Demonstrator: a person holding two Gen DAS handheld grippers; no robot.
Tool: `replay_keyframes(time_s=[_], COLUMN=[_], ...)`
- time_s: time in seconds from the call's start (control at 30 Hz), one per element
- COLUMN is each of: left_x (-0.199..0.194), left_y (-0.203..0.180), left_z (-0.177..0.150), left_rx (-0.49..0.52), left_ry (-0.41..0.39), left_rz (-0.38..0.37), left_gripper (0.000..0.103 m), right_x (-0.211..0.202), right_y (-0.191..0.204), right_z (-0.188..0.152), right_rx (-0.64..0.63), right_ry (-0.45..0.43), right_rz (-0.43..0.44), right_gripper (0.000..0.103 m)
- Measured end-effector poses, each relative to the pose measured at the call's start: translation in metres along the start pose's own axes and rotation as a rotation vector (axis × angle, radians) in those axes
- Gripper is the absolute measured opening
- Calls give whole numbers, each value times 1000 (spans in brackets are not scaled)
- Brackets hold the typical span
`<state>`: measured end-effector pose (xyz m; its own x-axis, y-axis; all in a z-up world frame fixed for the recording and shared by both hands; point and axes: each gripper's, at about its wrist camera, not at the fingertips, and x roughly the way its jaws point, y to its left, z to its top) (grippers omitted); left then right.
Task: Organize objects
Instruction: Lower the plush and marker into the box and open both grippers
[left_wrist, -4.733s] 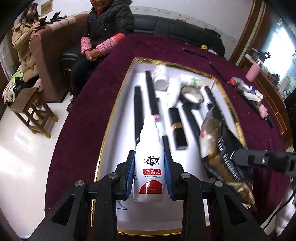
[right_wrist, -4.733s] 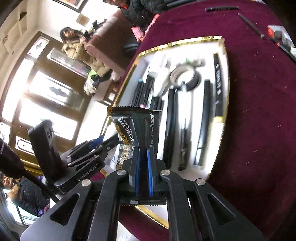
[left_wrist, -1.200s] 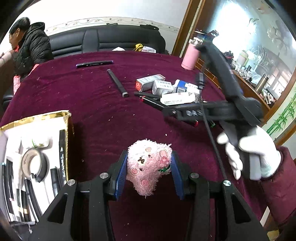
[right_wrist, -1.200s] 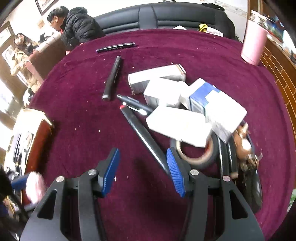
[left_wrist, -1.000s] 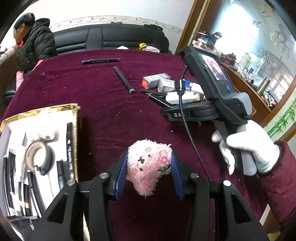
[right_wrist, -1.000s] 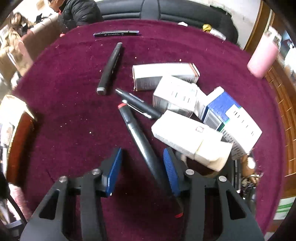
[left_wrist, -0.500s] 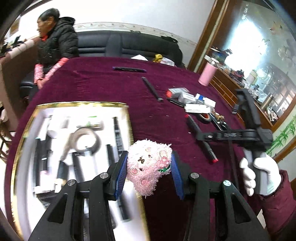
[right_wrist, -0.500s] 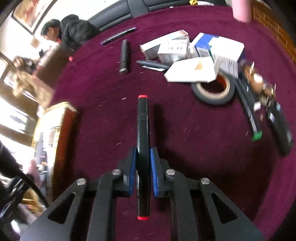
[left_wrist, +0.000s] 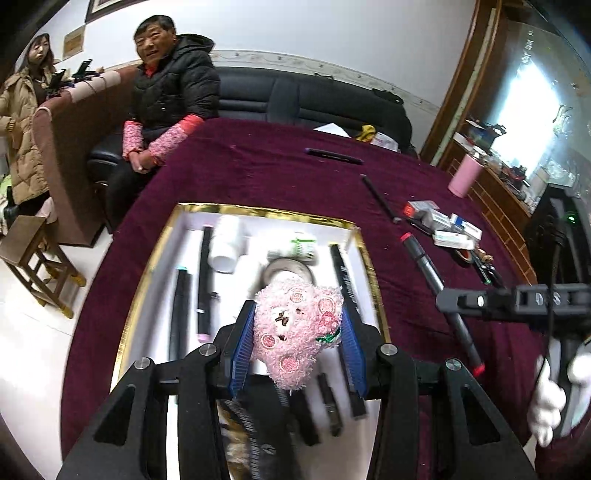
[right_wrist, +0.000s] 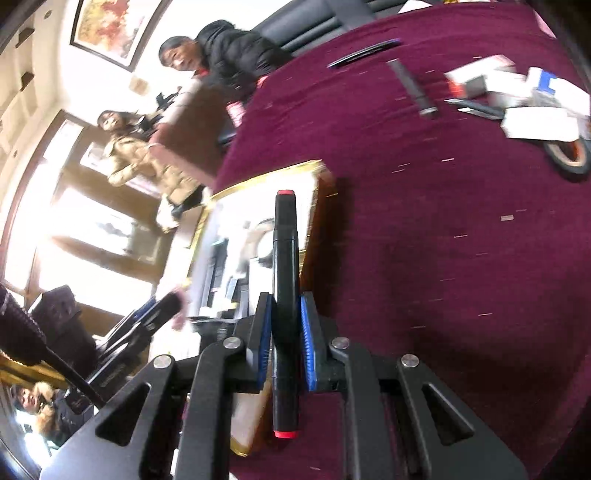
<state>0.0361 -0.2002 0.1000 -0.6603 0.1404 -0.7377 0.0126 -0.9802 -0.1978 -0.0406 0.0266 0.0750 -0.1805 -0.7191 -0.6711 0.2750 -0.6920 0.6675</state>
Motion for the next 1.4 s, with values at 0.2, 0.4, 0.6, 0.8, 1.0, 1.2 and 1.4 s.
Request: replay_keyframes(time_s=[0.2,0.4,0.6,0.8,1.0,1.2,1.4], left_x=[3,13,24,30,31,32,23], left_y=[36,78,99,97,94,93,83], left_z=[-1,-15,-29,-30,-28,-27,-26], left_rx=[-12,-33,-56,-30,-25,-25,-19], left_ry=[18,74,104,104,111,122,104], left_rz=[48,102,90,107,107,94,70], left_gripper=[39,39,39,41,43,43,46], right_x=[53,88,102,103,95,83,41], right_y=[33,42,44,45,40,44,69], right_z=[-13,-15,-15,-15,-21,-27,-40], right_rx=[2,-7,-18,-42,-53,-96,-234], right_ry=[57,76,80,70,64,29,-147], right_rz=[2,-91,-165,-230,-253,-295,-421], right_gripper=[13,13,13,14,15,26,51])
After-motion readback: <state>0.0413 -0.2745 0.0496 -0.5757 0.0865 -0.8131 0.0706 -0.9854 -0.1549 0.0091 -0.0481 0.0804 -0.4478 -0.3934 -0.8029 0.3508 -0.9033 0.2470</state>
